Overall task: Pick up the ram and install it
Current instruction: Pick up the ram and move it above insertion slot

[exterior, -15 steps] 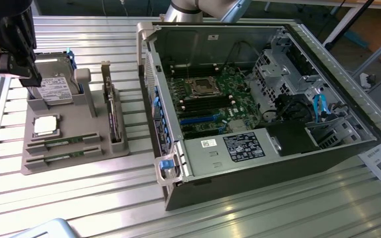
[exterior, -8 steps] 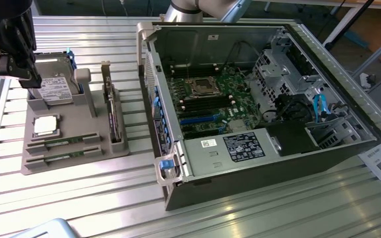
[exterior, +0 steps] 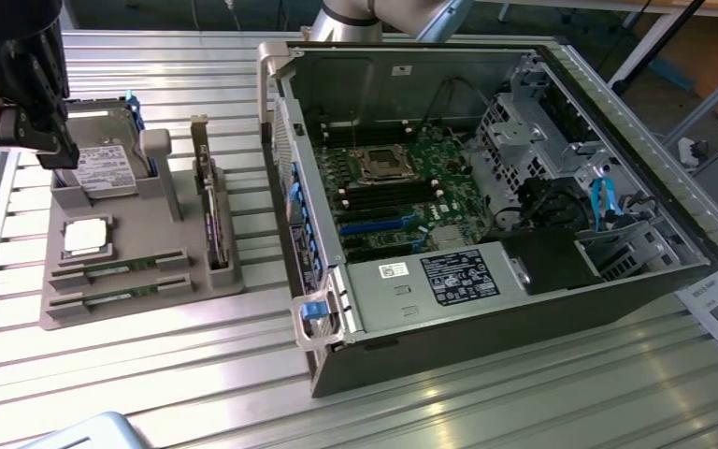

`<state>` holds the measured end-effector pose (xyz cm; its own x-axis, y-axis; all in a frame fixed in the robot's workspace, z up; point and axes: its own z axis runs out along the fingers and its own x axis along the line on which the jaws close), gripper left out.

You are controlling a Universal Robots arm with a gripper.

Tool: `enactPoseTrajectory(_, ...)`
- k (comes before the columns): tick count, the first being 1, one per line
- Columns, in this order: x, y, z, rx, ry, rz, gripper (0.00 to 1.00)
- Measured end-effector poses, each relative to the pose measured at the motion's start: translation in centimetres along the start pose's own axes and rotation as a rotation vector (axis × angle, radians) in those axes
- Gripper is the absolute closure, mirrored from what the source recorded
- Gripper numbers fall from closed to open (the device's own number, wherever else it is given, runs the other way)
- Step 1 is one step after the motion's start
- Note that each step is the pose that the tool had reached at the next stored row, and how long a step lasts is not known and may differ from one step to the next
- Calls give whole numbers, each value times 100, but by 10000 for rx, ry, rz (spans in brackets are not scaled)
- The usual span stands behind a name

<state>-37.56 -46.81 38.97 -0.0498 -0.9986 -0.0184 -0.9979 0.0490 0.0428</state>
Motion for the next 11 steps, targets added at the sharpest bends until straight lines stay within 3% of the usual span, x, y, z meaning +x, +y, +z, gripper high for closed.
enactPoseTrajectory(11,64,-10,168,14,-4,1,90)
